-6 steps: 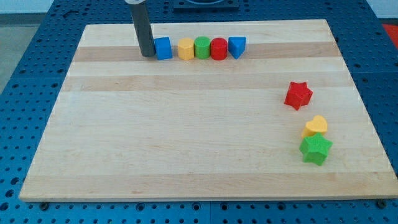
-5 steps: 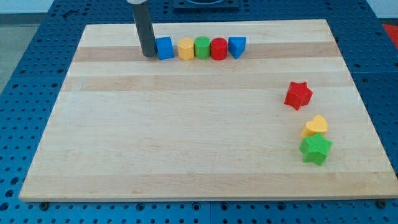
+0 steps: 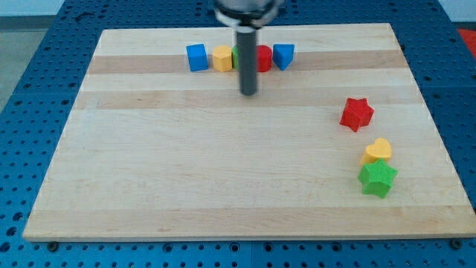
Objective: Move your arm towards center right
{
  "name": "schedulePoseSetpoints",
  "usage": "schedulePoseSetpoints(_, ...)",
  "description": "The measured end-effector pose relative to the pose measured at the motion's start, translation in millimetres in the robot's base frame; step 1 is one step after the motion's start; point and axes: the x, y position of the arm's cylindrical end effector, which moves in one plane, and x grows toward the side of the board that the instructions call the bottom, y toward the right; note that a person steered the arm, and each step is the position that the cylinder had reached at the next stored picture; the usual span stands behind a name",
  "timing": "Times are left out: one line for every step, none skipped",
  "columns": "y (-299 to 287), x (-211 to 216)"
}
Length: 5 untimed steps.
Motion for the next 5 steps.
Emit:
schedulePoseSetpoints(75.1,0.0)
schedulePoseSetpoints(144.6,0.1)
schedulePoseSetpoints(210.3,0.1)
schedulePoseSetpoints(244.5,2.1)
schedulePoseSetpoints(249.4,2.1)
